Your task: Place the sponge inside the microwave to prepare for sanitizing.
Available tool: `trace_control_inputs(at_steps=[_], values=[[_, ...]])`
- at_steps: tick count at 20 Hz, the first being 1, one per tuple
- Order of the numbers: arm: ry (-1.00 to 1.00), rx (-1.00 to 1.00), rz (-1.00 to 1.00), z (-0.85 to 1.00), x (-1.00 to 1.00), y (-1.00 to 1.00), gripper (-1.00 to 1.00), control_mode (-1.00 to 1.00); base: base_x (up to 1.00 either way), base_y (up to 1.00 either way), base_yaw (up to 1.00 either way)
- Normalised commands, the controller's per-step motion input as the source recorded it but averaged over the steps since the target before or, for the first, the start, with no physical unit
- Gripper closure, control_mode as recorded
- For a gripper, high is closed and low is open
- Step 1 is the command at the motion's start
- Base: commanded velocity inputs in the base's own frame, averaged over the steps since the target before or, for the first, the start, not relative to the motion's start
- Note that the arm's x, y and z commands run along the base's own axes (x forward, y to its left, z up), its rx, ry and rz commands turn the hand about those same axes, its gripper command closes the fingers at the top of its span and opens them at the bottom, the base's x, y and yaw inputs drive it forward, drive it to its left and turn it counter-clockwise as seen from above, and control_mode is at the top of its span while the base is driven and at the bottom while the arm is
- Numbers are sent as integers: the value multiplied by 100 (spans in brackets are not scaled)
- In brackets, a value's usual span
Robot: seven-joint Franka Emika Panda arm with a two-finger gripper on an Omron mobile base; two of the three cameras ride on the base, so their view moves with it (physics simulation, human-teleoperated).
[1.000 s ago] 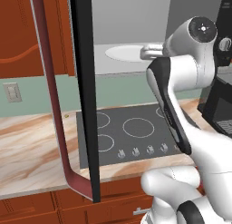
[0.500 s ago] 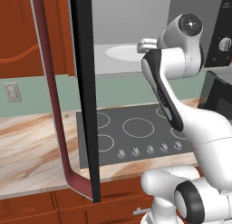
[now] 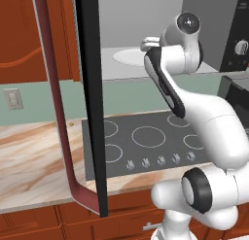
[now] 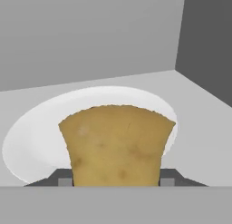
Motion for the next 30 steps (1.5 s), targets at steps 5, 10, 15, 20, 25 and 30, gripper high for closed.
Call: trace_control_inputs(at_steps=[5, 10, 15, 20, 25, 30], values=[[2, 0, 0, 0, 66, 0, 100, -100, 0, 0, 0], [3, 0, 0, -7, 49, 0, 100, -100, 0, 0, 0], [4, 0, 0, -17, 6, 0, 100, -100, 0, 0, 0], [1, 0, 0, -7, 0, 0, 100, -100, 0, 0, 0], [0, 0, 0, 0, 10, 0, 100, -100, 0, 0, 0], [0, 0, 0, -5, 0, 0, 100, -100, 0, 0, 0]])
